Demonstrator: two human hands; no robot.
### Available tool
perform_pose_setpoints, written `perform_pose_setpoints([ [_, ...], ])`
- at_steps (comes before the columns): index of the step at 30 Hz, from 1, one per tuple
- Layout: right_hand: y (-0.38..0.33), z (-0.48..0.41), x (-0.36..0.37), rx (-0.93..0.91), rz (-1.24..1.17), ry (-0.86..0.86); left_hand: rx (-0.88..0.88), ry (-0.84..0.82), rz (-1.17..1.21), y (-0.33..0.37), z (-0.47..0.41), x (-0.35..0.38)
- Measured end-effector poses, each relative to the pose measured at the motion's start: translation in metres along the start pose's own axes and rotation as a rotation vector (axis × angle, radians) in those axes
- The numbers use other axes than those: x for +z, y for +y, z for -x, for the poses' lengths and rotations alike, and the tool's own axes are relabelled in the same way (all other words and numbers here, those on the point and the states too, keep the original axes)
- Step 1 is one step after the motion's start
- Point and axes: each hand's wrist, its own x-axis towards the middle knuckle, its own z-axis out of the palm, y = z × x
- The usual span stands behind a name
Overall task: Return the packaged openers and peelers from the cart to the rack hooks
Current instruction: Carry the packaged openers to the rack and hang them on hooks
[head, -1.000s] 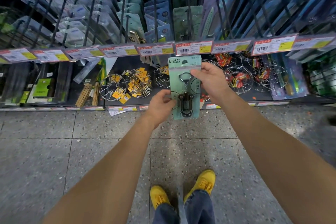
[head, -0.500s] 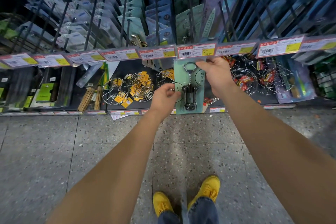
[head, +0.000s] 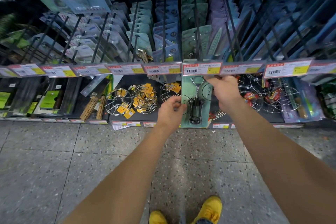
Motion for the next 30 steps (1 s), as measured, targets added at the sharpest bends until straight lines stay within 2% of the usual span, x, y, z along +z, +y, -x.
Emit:
perform_pose_setpoints([
  [9,-0.017,-0.011,0.007,0.111,0.085,0.025,-0.01,0.027,-0.017,0.007,-0.01,0.006],
  [11,-0.015,-0.012,0.006,0.098,0.122,0.002,-0.002,0.035,-0.023,0.006,-0.01,0.007],
  [15,-0.009,0.002,0.003,0.036,0.036,-0.003,0.006,0.042,-0.022,-0.001,-0.002,0.006],
  [22,0.011,0.03,-0.014,-0.101,-0.014,-0.171,0.087,0.084,-0.109,-0.011,0.018,0.001],
  [30,0.001,0.022,-0.005,-0.053,-0.045,-0.095,0.118,0.037,-0.075,-0.007,0.017,0.001],
])
